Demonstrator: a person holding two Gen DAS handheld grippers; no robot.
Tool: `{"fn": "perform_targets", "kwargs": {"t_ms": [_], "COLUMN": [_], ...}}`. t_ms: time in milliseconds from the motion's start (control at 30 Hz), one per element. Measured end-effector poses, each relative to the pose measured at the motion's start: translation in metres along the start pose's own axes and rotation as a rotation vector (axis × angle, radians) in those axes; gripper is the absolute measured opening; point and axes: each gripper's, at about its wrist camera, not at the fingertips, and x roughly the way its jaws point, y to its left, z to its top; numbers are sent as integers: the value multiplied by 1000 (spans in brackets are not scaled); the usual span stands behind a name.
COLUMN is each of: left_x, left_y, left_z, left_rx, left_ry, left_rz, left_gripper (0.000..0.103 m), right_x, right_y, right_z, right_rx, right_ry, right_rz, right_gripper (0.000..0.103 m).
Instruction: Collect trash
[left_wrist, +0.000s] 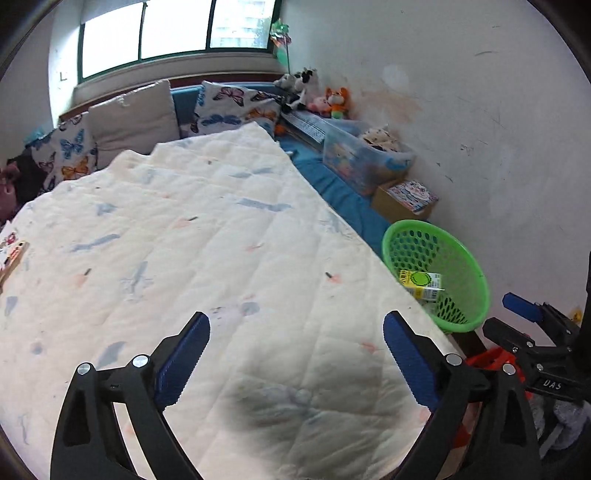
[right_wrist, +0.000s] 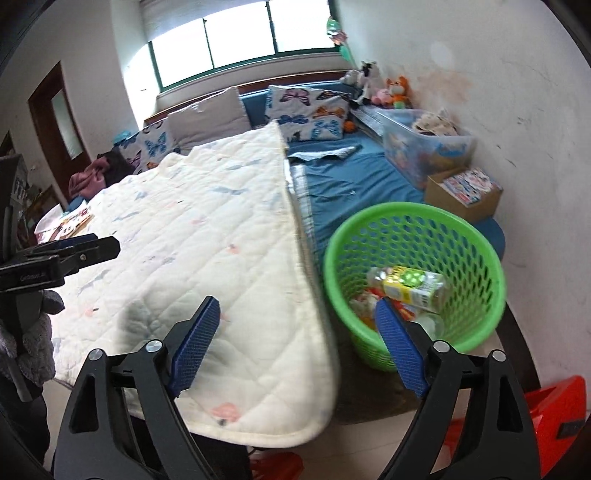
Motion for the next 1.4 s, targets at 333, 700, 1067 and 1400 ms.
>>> {"fn": "perform_targets", "kwargs": {"t_ms": [333, 700, 1067, 1400], "left_x": [-41, -65, -71, -72], "left_y": [35, 54, 53, 56], "left_z": [-25, -46, -63, -71], "left_rx": [-39, -65, -67, -80], "left_ry": [-55, -103, -125, -122], "left_rz": [108, 183, 210, 230], "left_gripper": [95, 95, 95, 95], "right_x": [3, -3, -11, -13], "right_y": [44, 57, 60, 66], "right_z": [-4, -12, -14, -15], "right_rx": [-61, -20, 3, -11], "right_ry": [-14, -22, -29, -37], "right_rz": [-20, -5, -1, -3], "right_gripper": [95, 98, 98, 98]}}
